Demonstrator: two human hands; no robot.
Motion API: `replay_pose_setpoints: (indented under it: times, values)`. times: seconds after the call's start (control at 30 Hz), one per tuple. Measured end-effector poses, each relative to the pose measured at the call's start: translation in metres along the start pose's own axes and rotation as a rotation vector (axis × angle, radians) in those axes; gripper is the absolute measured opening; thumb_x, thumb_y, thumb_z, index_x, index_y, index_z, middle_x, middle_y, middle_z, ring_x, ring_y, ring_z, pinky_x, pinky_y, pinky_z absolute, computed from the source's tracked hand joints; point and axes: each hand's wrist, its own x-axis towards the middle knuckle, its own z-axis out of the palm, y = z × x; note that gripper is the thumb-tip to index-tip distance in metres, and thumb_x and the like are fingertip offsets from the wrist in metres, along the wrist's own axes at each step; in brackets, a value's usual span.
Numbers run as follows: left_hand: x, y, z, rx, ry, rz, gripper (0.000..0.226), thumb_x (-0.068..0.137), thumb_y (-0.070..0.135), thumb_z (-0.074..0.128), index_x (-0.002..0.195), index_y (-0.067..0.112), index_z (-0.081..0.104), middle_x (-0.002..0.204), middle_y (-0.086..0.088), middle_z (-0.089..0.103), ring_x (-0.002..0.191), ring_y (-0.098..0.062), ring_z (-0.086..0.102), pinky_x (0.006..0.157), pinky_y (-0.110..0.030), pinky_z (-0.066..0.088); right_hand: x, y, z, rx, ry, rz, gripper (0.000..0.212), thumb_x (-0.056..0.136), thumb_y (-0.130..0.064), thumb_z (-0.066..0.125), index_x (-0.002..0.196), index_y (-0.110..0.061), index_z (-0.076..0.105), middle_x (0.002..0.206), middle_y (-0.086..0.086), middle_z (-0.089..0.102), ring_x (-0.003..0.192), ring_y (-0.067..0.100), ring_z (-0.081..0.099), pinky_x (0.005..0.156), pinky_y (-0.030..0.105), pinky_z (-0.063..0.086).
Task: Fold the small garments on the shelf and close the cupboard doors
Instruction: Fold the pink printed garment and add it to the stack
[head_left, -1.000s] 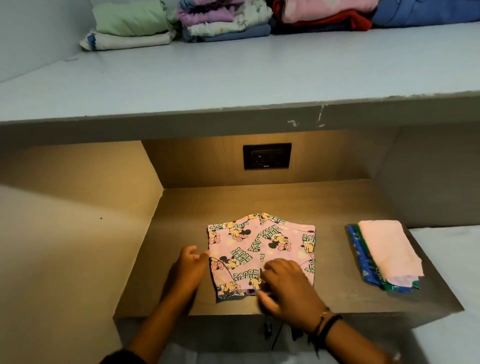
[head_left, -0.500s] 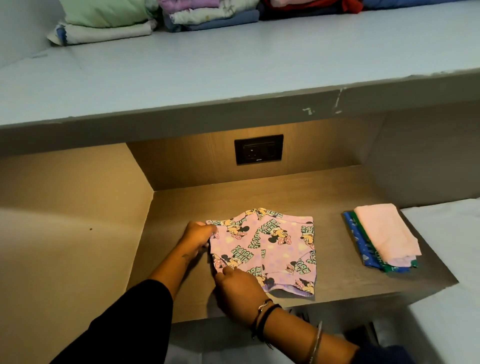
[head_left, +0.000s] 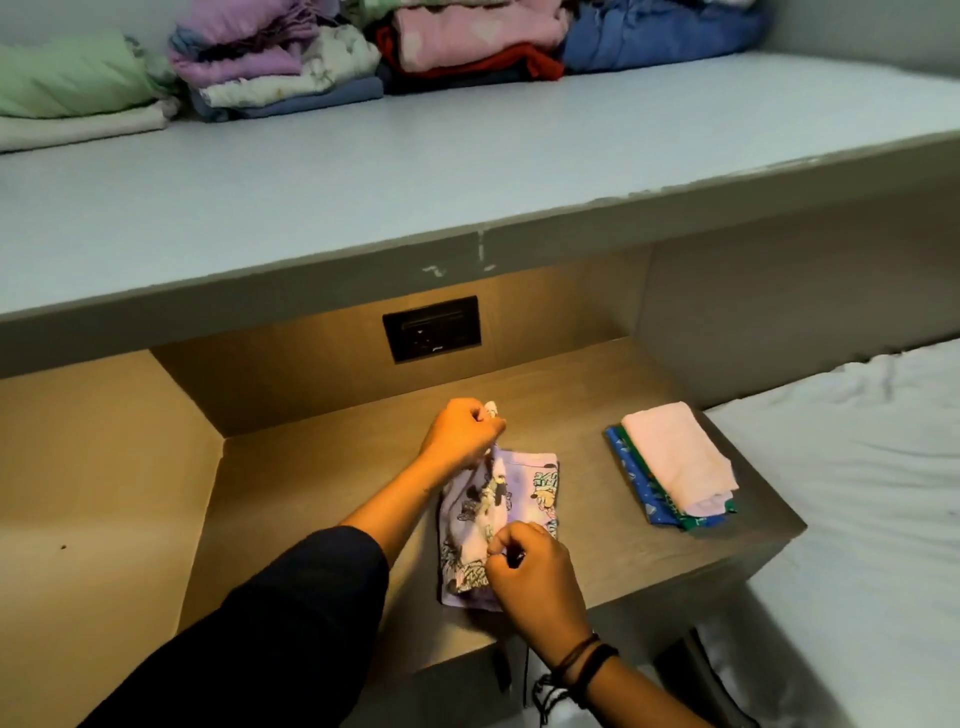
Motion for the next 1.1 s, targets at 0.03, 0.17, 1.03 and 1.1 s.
replay_pose_setpoints:
  times: [0.03,0.17,1.03,1.1]
  values:
    - [-0.003,0.005,0.012,0.013,-0.047,0.007,0.028,0.082,0.029,0.067,0.062,0.023,0.050,0.056,0.000,0.053,0.052,-0.017,0.050,0.058,-0.032,0.047,-0.002,0.008,-0.004,0.002,0.011,0.040,0.012,0.080,-0.010,0.059,0.068,-0.013,0.057,0.071,0.000,0.059,0.069,0.015,0.057,0.063,0.029,0.047]
    - [-0.013,0.003,0.051,0.020,-0.192,0.008,0.022,0.087,0.030,0.065,0.076,0.011,0.061,0.064,-0.008,0.060,0.053,-0.019,0.054,0.058,-0.043,0.056,-0.011,0.035,-0.013,-0.021,-0.077,0.191,0.013,0.077,-0.011,0.060,0.064,-0.016,0.060,0.065,-0.002,0.064,0.065,0.012,0.061,0.063,0.030,0.052]
    - [-0.121,-0.114,-0.005,0.883,-0.399,0.686,0.052,0.094,0.030,0.040,0.145,0.025,0.039,0.153,-0.002,0.039,0.143,-0.016,0.032,0.121,-0.047,0.020,0.042,0.098,-0.097,-0.826,-0.698,-0.612,0.078,0.080,-0.055,0.055,0.150,-0.038,0.026,0.160,-0.013,0.018,0.147,0.009,0.011,0.118,0.037,-0.001]
    - [-0.120,-0.115,-0.004,0.887,-0.356,0.703,0.050,0.094,0.046,0.037,0.140,0.026,0.045,0.149,0.001,0.045,0.140,-0.014,0.036,0.119,-0.044,0.026,0.045,0.096,-0.092,-0.829,-0.692,-0.631,0.077,0.080,-0.055,0.062,0.148,-0.037,0.030,0.159,-0.011,0.022,0.146,0.012,0.016,0.118,0.038,0.006]
